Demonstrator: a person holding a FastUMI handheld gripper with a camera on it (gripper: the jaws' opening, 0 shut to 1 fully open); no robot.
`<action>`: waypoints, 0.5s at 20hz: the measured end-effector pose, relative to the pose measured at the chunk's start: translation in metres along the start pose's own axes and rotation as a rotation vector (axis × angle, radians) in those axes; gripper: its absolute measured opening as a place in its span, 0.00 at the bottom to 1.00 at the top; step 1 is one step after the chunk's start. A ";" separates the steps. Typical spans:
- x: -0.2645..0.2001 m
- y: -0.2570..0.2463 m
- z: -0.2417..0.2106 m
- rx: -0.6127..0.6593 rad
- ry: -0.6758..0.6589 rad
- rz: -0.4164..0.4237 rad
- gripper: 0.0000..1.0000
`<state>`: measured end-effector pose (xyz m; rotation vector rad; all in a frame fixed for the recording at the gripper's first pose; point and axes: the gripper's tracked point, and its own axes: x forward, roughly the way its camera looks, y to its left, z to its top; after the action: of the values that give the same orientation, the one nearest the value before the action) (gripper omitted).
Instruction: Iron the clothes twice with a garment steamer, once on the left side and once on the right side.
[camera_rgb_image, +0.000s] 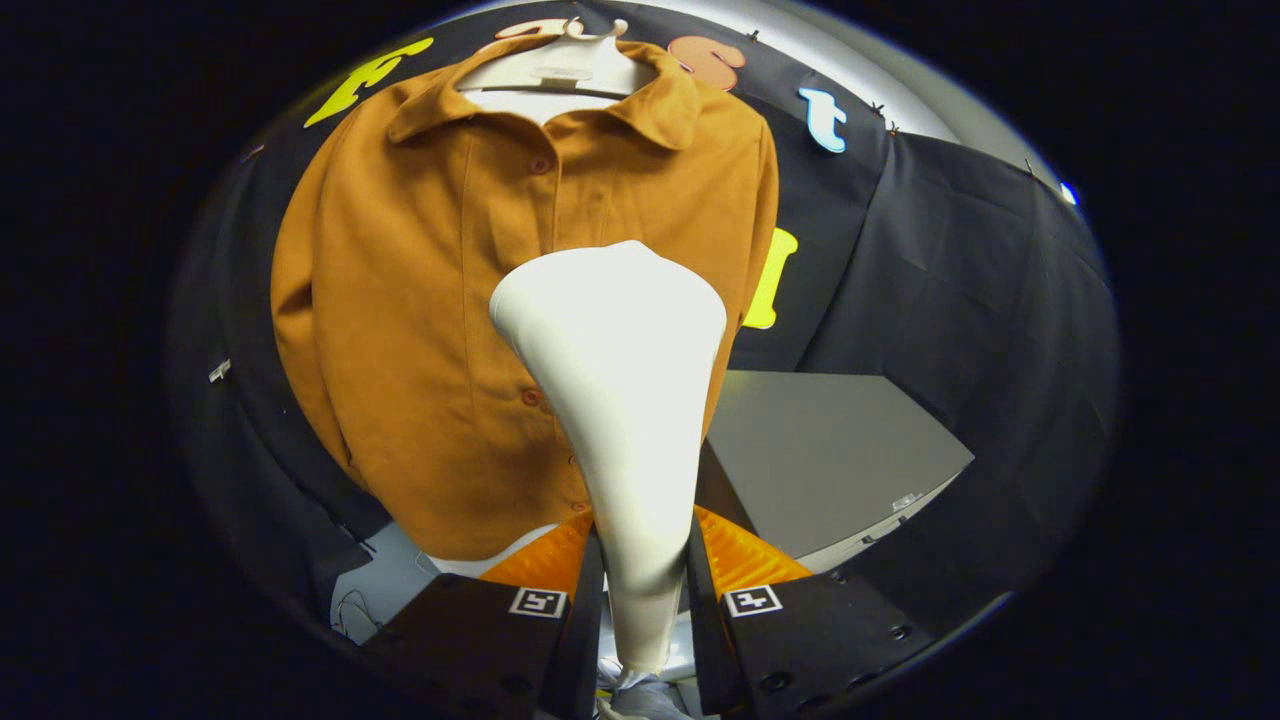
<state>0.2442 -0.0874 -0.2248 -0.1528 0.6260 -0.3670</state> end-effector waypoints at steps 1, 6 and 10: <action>-0.003 -0.006 0.007 0.009 -0.021 -0.001 0.43; -0.025 -0.032 0.048 0.081 -0.151 0.021 0.42; -0.045 -0.049 0.078 0.124 -0.259 0.034 0.42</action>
<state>0.2428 -0.1139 -0.1261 -0.0690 0.3484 -0.3459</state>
